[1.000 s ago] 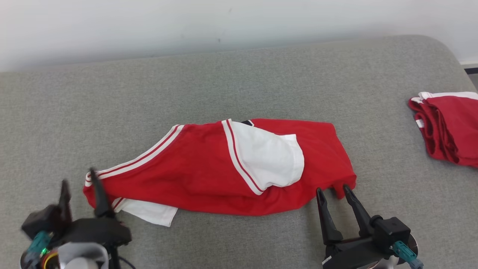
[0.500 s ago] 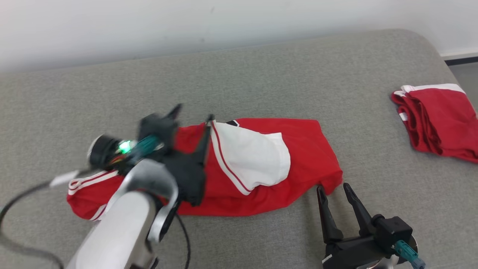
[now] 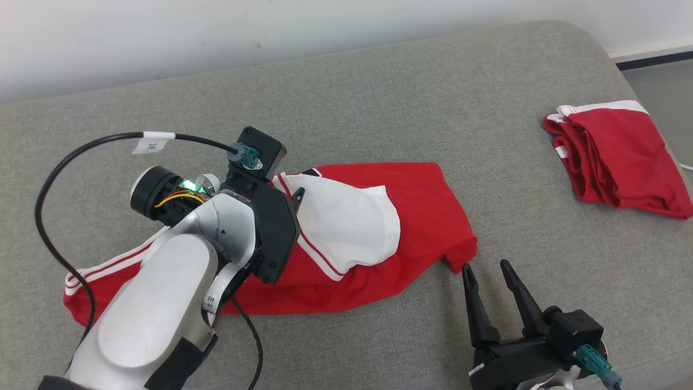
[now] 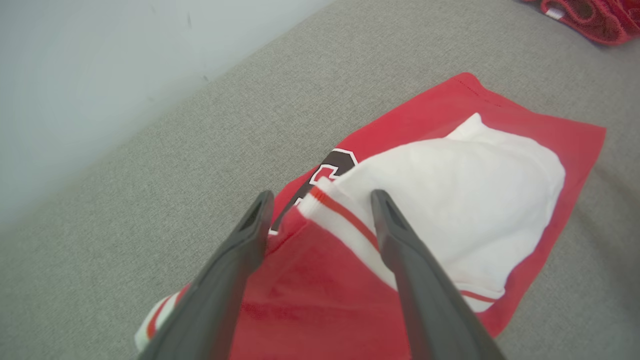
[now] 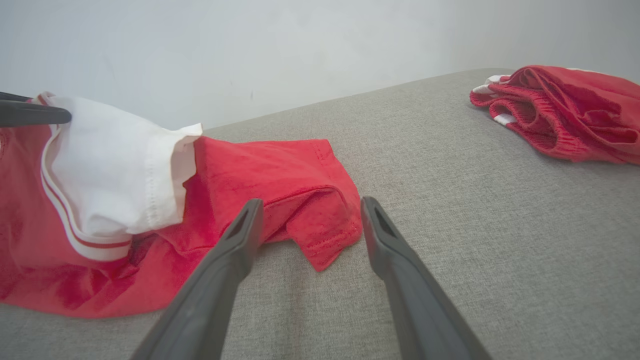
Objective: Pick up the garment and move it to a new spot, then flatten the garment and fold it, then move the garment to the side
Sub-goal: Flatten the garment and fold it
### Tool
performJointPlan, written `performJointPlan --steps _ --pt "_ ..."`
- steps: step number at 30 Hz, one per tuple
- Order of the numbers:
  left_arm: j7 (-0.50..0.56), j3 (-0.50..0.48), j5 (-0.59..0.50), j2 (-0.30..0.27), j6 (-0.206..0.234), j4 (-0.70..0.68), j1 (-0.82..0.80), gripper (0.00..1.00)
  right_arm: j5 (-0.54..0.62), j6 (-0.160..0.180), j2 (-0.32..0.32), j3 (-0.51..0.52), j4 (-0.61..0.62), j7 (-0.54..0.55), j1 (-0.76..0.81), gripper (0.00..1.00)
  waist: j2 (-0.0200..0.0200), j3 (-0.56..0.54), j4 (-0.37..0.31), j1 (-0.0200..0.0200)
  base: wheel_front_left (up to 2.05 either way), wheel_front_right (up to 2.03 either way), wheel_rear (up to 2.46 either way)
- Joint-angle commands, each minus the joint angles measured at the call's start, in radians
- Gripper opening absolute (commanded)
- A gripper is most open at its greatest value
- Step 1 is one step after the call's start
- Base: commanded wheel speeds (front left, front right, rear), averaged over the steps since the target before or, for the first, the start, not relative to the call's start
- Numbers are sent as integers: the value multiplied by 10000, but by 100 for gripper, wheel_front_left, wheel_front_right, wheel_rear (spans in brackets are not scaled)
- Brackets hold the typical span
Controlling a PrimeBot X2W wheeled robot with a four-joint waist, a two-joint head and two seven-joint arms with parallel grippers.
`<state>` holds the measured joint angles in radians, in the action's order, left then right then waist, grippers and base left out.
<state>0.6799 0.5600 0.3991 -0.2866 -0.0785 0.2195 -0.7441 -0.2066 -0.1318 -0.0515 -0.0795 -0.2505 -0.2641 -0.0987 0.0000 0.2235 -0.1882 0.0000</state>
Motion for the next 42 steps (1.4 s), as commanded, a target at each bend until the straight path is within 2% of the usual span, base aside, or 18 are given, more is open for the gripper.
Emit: performJointPlan --steps 1,2,3,9,15,16,18,21,26,27,28,34,38,42 --pt "-52 -47 47 -31 18 -113 11 42 -50 25 28 33 25 -1 -3 100 0 4 46 0 0 0 0" --pt "-85 -17 69 -44 6 -166 75 8 -33 25 28 40 31 -1 18 100 0 -4 100 0 0 0 0" --pt "-97 18 128 -57 -23 -220 189 0 -7 25 30 41 35 -1 41 100 0 -23 153 0 0 0 0" --pt "-614 29 393 -313 -58 -1161 1085 0 201 25 28 61 5 -1 118 100 0 -176 581 0 0 0 0" --pt "-1191 -3 532 -804 158 -2751 2684 0 366 25 27 148 42 -1 196 100 0 -220 939 0 0 0 0" --pt "-1295 -48 654 -1062 337 -3468 3495 0 454 25 27 168 59 -1 237 100 0 -206 1082 0 0 0 0" --pt "-1282 -33 644 -1227 431 -3752 3913 0 492 25 28 191 67 -1 251 100 0 -192 1152 0 0 0 0" --pt "-1153 -164 681 -1681 885 -4411 5053 0 568 25 28 225 114 -1 252 100 0 -94 1345 0 0 0 0" --pt "-886 -537 503 -2203 1833 -4378 6237 0 620 25 27 214 150 -1 135 100 0 74 1579 0 0 0 0" --pt "-856 -589 450 -2232 2009 -4313 6391 36 604 25 27 214 149 -1 102 100 0 90 1602 0 0 0 0" --pt "-831 -648 503 -2209 2178 -4285 6555 100 603 25 27 217 146 -1 84 100 0 102 1623 0 0 0 0" --pt "-1005 -1351 1287 -1863 2909 -4833 7163 100 598 25 27 210 70 -1 32 100 0 32 1674 0 0 0 0" --pt "-1724 -2291 1565 -1719 3381 -5521 7214 100 528 25 25 199 44 -1 25 100 0 -41 1642 0 0 0 0" --pt "-1838 -2523 1519 -1792 3441 -5652 6956 100 462 25 27 224 37 -1 59 100 0 -82 1621 0 0 0 0"
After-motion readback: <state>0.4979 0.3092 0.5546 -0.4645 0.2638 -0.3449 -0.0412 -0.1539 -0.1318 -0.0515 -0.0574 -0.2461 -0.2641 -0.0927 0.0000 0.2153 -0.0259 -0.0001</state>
